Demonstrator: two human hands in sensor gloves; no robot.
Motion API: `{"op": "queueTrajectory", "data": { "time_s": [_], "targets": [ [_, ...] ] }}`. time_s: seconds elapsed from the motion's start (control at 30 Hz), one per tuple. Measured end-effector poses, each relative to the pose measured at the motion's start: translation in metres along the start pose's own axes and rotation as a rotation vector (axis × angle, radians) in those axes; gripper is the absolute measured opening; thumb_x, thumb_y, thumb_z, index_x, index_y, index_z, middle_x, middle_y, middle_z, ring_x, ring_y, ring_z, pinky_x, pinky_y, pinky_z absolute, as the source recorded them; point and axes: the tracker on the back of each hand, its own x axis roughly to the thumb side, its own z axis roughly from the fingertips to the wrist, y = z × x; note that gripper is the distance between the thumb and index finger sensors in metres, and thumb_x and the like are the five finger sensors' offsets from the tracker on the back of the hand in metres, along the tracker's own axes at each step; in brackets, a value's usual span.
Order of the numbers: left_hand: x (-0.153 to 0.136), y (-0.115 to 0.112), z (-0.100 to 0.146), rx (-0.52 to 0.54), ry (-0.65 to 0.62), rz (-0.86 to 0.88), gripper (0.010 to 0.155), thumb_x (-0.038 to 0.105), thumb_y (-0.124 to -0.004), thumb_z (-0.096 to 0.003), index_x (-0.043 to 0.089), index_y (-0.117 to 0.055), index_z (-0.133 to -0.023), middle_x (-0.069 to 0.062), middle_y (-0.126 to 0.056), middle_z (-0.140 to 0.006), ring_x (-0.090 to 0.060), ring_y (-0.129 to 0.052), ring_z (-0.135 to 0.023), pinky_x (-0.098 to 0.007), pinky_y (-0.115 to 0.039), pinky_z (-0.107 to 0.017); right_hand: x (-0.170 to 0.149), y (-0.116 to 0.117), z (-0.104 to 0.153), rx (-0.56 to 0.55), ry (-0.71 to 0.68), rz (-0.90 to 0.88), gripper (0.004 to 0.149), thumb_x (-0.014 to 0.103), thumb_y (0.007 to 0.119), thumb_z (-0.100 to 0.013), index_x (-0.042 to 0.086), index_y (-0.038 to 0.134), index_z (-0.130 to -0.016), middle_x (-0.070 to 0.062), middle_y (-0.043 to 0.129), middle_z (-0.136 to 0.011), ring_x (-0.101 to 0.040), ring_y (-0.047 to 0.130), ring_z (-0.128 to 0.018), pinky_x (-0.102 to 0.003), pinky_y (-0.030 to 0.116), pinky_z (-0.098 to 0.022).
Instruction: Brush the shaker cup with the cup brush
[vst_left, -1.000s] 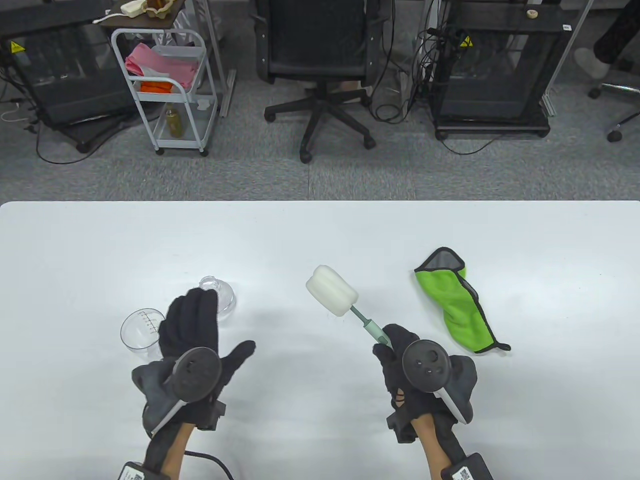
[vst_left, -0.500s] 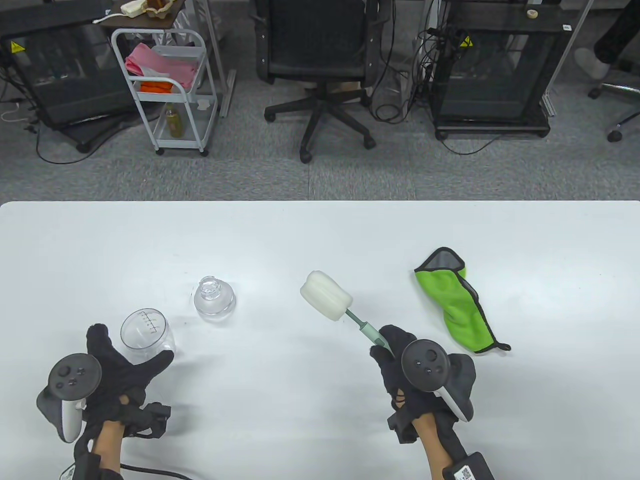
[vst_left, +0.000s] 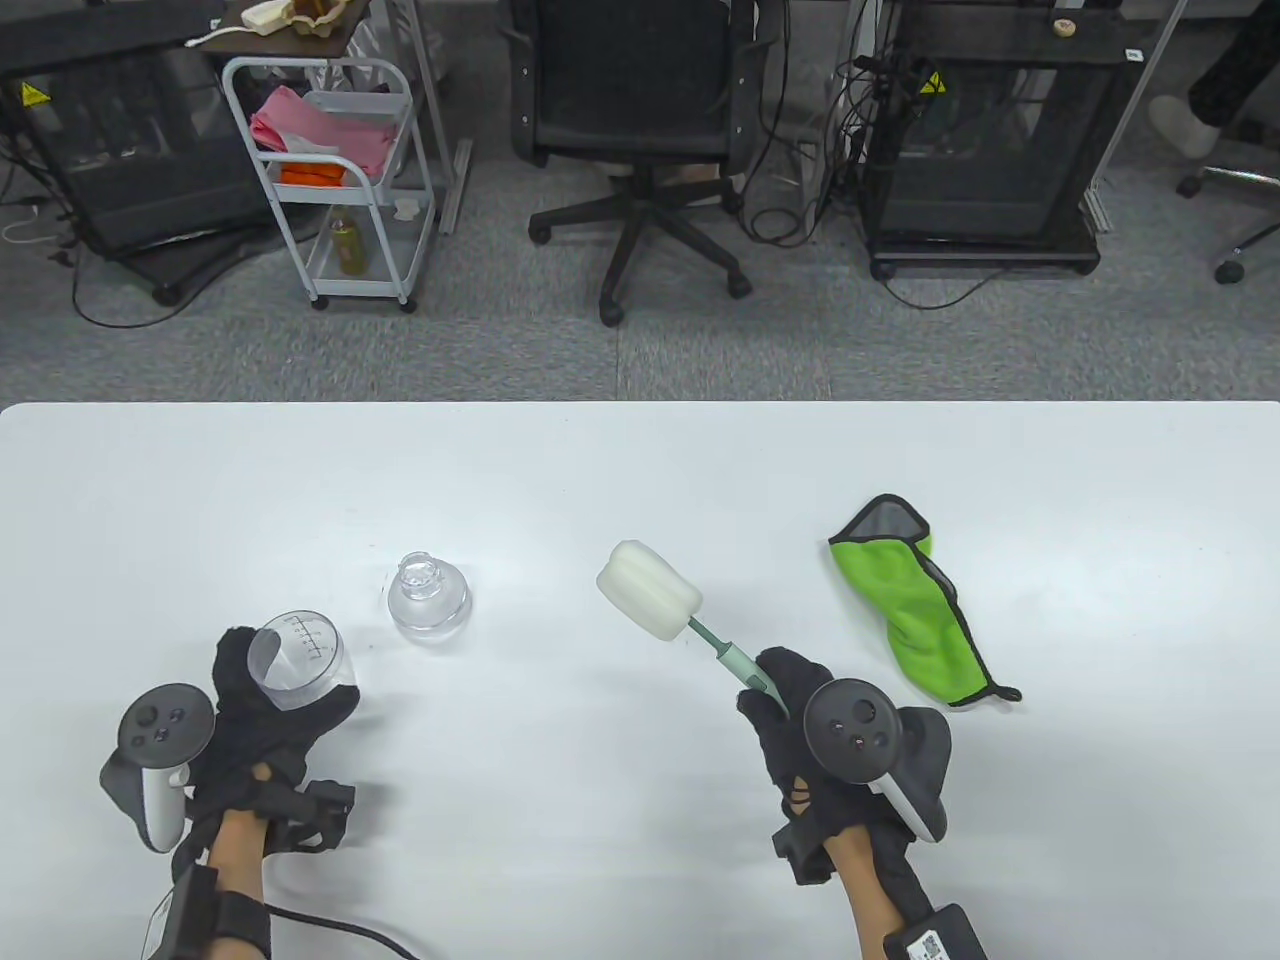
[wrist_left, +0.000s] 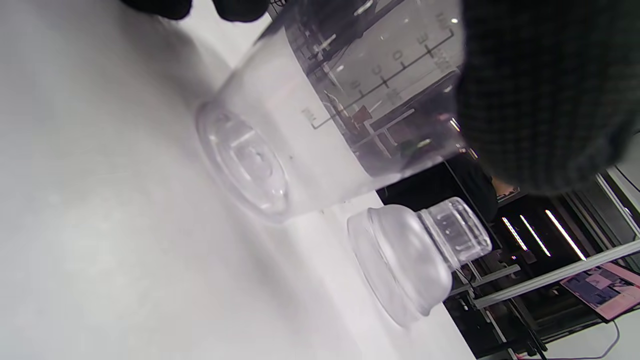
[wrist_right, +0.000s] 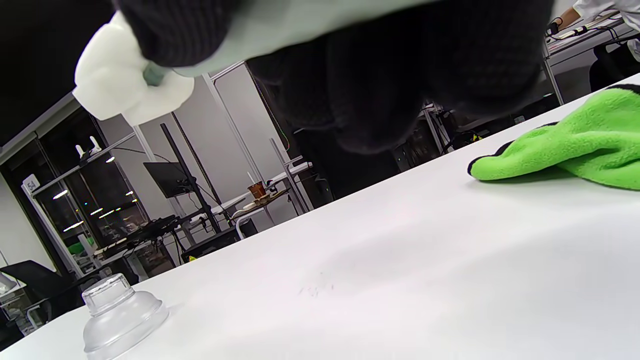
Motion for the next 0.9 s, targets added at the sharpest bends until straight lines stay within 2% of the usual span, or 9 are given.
{"op": "queueTrajectory", "data": {
  "time_s": [0.1, 0.2, 0.4, 0.47, 0.57, 0.73, 0.77, 0.83, 0.9],
  "targets": [
    [0.003, -0.003, -0.004, -0.006, -0.012, -0.001, 0.115, 0.057, -0.104, -0.0238, 0.044, -0.025, -0.106, 0.015, -0.049, -0.120, -0.041, -0.046, -0.118, -0.069, -0.046, -0.076, -0.001, 0.000, 0.000, 0.004, 0.004, 0.003, 0.055, 0.047, 0.075, -0.040, 0.021, 0.072, -0.088, -0.009, 0.094, -0.074, -0.026, 0.102, -0.044, -0.037, 0.092, -0.032],
    [0.006, -0.004, -0.006, -0.004, -0.036, 0.002, 0.114, 0.059, -0.104, -0.0227, 0.042, -0.029, -0.107, 0.010, -0.052, -0.118, -0.041, -0.050, -0.117, -0.072, -0.049, -0.074, -0.003, 0.002, -0.001, 0.016, 0.010, 0.007, 0.055, 0.047, 0.075, -0.040, 0.021, 0.072, -0.088, -0.009, 0.094, -0.074, -0.026, 0.102, -0.044, -0.037, 0.092, -0.032],
    [0.027, 0.000, -0.003, 0.035, -0.114, 0.011, 0.114, 0.058, -0.105, -0.0250, 0.032, -0.031, -0.108, -0.007, -0.053, -0.116, -0.057, -0.076, -0.104, -0.075, -0.058, -0.070, -0.005, 0.002, -0.003, 0.026, 0.020, 0.008, 0.055, 0.046, 0.076, -0.040, 0.021, 0.072, -0.088, -0.009, 0.094, -0.075, -0.026, 0.102, -0.044, -0.038, 0.092, -0.032],
    [0.040, 0.003, -0.001, 0.046, -0.164, 0.015, 0.114, 0.058, -0.104, -0.0261, 0.029, -0.031, -0.109, -0.012, -0.052, -0.114, -0.054, -0.086, -0.097, -0.076, -0.063, -0.068, -0.005, 0.002, -0.004, 0.063, 0.012, 0.001, 0.055, 0.042, 0.077, -0.041, 0.018, 0.069, -0.090, -0.011, 0.091, -0.078, -0.027, 0.101, -0.047, -0.039, 0.091, -0.034],
    [0.069, 0.004, 0.008, 0.031, -0.277, -0.033, 0.114, 0.060, -0.103, -0.0268, 0.028, -0.030, -0.109, -0.015, -0.052, -0.113, -0.050, -0.088, -0.093, -0.077, -0.065, -0.066, -0.002, 0.003, -0.005, 0.093, -0.021, 0.009, 0.058, 0.036, 0.080, -0.040, 0.016, 0.064, -0.092, -0.012, 0.087, -0.080, -0.029, 0.098, -0.050, -0.040, 0.089, -0.036],
    [0.123, -0.009, 0.032, 0.029, -0.494, -0.183, 0.115, 0.062, -0.104, -0.0242, 0.031, -0.035, -0.110, -0.025, -0.057, -0.114, -0.045, -0.087, -0.088, -0.068, -0.075, -0.060, 0.004, -0.003, -0.003, 0.072, -0.076, 0.001, 0.058, 0.034, 0.079, -0.040, 0.017, 0.062, -0.093, -0.012, 0.086, -0.080, -0.029, 0.097, -0.052, -0.040, 0.088, -0.037],
    [0.136, -0.015, 0.041, 0.034, -0.540, -0.224, 0.114, 0.062, -0.104, -0.0236, 0.032, -0.036, -0.110, -0.023, -0.060, -0.114, -0.044, -0.086, -0.087, -0.068, -0.075, -0.060, 0.006, -0.005, -0.002, 0.062, -0.099, -0.007, 0.058, 0.034, 0.078, -0.041, 0.017, 0.062, -0.093, -0.012, 0.085, -0.080, -0.029, 0.097, -0.052, -0.040, 0.089, -0.038],
    [0.153, -0.024, 0.053, 0.054, -0.602, -0.307, 0.113, 0.064, -0.104, -0.0225, 0.034, -0.038, -0.109, -0.011, -0.074, -0.109, -0.042, -0.086, -0.087, -0.067, -0.075, -0.060, 0.011, -0.006, 0.000, 0.036, -0.166, -0.009, 0.057, 0.034, 0.078, -0.041, 0.019, 0.062, -0.094, -0.013, 0.085, -0.081, -0.030, 0.098, -0.056, -0.042, 0.090, -0.042],
    [0.172, -0.039, 0.068, 0.057, -0.660, -0.426, 0.115, 0.064, -0.104, -0.0218, 0.031, -0.038, -0.110, -0.007, -0.075, -0.109, -0.040, -0.087, -0.088, -0.066, -0.075, -0.060, 0.019, -0.008, 0.001, 0.028, -0.262, -0.006, 0.057, 0.034, 0.078, -0.041, 0.020, 0.062, -0.095, -0.013, 0.085, -0.081, -0.032, 0.098, -0.060, -0.045, 0.091, -0.045]
  ]
}}
